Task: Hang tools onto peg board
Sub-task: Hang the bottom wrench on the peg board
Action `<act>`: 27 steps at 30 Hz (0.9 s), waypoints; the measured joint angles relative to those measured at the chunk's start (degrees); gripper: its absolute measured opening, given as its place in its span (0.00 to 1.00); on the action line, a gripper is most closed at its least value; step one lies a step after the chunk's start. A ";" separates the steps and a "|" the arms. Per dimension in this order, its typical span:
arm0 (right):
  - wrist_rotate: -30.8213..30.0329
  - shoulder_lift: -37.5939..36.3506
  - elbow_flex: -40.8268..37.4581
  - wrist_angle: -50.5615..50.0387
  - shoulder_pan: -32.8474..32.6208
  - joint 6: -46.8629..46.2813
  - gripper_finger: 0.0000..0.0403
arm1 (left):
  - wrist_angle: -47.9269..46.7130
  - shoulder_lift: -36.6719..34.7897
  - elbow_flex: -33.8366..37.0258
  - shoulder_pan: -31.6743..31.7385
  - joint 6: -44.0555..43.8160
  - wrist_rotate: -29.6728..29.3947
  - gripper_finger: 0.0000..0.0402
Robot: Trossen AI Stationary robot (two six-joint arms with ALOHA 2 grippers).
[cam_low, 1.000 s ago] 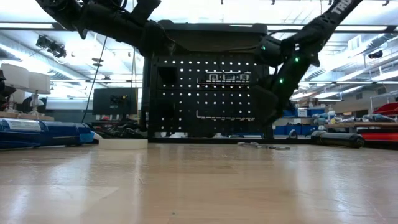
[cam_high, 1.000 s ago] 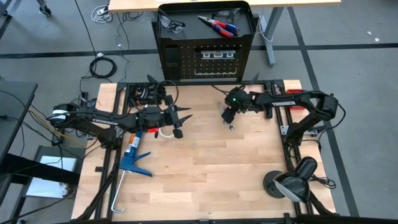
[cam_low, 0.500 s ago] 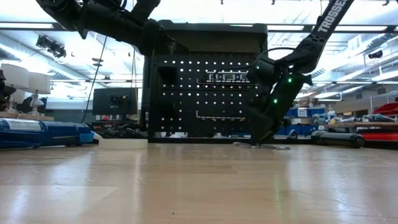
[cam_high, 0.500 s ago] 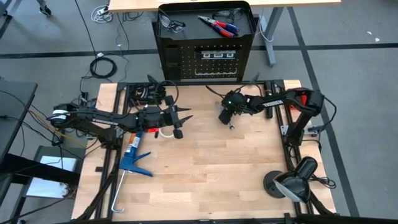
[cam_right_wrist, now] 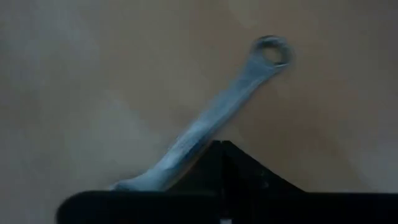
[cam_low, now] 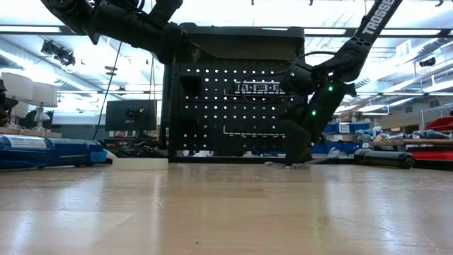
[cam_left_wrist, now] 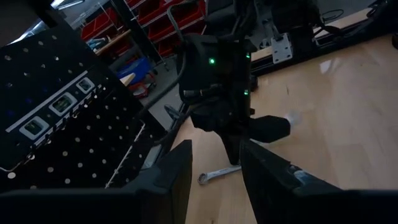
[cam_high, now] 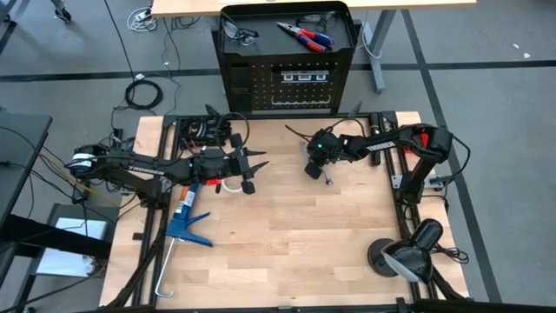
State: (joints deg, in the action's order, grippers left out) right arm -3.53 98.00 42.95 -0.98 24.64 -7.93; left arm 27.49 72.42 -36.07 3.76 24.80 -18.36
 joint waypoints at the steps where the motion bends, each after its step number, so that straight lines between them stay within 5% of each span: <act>1: -0.05 0.00 -0.02 0.18 -0.48 -0.62 0.02 | -0.05 0.00 0.00 0.00 0.02 -0.01 0.35; 10: 1.33 0.11 4.95 -3.77 -3.45 -1.16 0.04 | -0.05 0.00 0.00 0.00 0.02 -0.19 0.35; 17: -3.51 -4.23 10.81 -20.72 -2.78 -0.43 0.13 | -0.18 0.00 0.00 0.00 0.00 -0.19 0.35; 27: -1.56 -8.62 5.42 -25.39 2.16 2.11 0.16 | 6.00 6.90 -2.09 0.98 -4.78 7.63 0.31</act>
State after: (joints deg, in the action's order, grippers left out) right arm -5.09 89.38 48.37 -26.37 26.81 -5.82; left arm 33.50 79.33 -38.16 4.74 20.01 -10.72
